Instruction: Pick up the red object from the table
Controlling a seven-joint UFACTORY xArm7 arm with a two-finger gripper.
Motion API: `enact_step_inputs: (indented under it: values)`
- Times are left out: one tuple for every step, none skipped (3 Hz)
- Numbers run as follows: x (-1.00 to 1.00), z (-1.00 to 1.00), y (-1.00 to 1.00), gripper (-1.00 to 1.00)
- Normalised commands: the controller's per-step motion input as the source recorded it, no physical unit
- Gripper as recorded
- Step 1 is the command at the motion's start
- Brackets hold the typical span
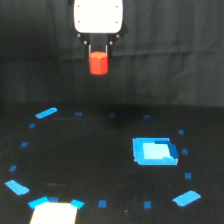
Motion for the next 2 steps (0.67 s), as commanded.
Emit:
enact_step_inputs:
  values:
    - [0.05, -0.12, -0.19, -1.0]
    - [0.3, -0.03, 0.06, -1.0]
